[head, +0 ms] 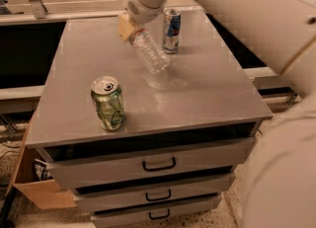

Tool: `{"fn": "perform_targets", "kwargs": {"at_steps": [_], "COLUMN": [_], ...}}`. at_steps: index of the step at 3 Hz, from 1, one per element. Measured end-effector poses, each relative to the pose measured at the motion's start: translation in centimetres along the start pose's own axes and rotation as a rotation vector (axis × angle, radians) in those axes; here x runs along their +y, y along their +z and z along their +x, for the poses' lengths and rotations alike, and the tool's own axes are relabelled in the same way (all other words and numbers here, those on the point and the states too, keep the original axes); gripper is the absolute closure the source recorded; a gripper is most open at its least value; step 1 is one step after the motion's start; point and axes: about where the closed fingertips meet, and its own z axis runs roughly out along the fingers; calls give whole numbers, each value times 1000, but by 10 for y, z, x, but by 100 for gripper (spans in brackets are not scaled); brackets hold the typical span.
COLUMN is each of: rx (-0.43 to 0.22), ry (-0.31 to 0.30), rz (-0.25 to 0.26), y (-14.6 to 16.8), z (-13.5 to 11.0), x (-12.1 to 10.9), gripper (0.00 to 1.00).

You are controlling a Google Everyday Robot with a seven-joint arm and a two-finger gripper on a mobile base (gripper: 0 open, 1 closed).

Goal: Place water bottle upright

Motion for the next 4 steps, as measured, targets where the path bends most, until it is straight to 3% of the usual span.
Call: {"fn": "perform_targets", "kwargs": {"at_steps": [2,3,4], "rx": [-394,-554,-653], "ry": [-22,-18,-42], "rz": [-114,-103,-40], "y": [-46,-72,-103], "z": [8,22,53], "x": [5,-7,-27], "gripper": [100,100,100]}}
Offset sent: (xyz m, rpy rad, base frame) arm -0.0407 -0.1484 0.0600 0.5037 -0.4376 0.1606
